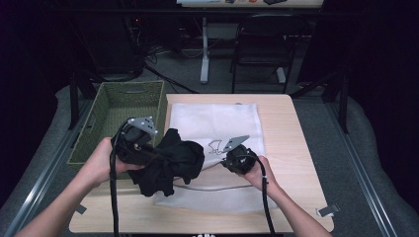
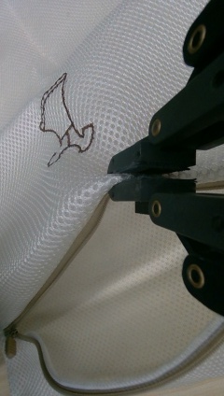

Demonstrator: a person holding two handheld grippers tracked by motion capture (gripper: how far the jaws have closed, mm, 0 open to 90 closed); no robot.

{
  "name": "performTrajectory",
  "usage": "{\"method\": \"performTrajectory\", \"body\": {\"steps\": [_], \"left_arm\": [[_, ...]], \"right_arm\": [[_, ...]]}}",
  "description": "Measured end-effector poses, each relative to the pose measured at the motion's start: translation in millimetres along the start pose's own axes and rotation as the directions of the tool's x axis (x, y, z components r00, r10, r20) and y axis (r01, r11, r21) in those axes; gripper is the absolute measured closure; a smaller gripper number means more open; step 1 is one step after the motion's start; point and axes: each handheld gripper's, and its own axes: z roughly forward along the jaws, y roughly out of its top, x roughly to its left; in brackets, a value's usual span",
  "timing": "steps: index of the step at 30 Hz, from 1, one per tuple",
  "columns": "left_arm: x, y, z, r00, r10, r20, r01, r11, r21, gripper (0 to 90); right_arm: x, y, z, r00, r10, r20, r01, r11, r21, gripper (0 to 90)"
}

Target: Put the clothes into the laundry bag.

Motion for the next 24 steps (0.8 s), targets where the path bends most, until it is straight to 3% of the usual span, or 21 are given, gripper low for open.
{"method": "performTrajectory", "body": {"steps": [5,15,24], "left_arm": [[-0.4,-4.7,13.3,0.9990,-0.027,0.036,0.028,0.9995,-0.018,79.2],[-0.8,-9.7,40.1,0.9953,-0.070,0.067,0.072,0.9970,-0.029,79.1],[-11.5,-9.4,65.5,0.9966,-0.060,0.057,0.061,0.9980,-0.018,79.1]], "right_arm": [[-0.8,2.3,-2.8,1.0000,0.007,0.000,-0.007,1.000,-0.012,86.5],[-1.1,7.6,-9.7,0.9997,0.024,0.005,-0.024,0.999,-0.027,86.5],[1.5,10.9,-10.2,0.9992,0.040,0.000,-0.040,0.998,-0.040,86.5]]}}
